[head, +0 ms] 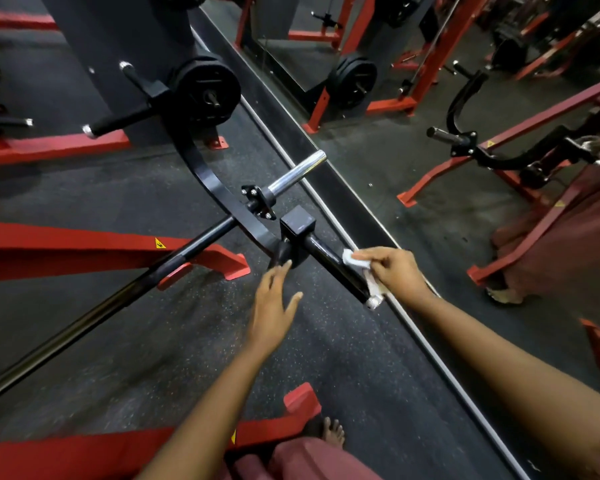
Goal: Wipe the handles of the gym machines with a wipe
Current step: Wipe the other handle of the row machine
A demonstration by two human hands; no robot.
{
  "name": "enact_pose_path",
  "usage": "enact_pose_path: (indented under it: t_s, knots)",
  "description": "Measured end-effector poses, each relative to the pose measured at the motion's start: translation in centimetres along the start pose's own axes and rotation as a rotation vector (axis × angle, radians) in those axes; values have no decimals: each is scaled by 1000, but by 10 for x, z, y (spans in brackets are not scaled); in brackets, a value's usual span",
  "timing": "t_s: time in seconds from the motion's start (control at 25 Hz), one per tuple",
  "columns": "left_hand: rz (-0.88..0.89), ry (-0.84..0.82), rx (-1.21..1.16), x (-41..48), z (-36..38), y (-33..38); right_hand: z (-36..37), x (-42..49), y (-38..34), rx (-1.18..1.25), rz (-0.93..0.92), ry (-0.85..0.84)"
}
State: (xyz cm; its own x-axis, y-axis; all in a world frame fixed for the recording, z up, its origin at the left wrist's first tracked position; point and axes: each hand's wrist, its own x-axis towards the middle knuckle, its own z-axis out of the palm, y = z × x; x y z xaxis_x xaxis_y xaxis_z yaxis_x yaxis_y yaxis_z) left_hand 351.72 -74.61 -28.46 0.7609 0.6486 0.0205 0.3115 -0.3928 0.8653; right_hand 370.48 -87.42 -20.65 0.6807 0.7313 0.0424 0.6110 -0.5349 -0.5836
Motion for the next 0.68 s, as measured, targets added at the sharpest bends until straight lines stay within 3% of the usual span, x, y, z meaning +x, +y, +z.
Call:
enact_pose_path:
  t_s: [0.08,0.2,0.52,0.68]
  knots:
    - [-206,-44,-266,-5,19,18,10,39,8,167,147,-24]
    - [-458,-18,-480,9,60,38,39,86,24,327,147,-229]
    - [-653,372,-706,12,129,102,51,88,48,429,-227,-414]
    - [-709,370,-605,12,131,112,39,57,73,612,-293,-417]
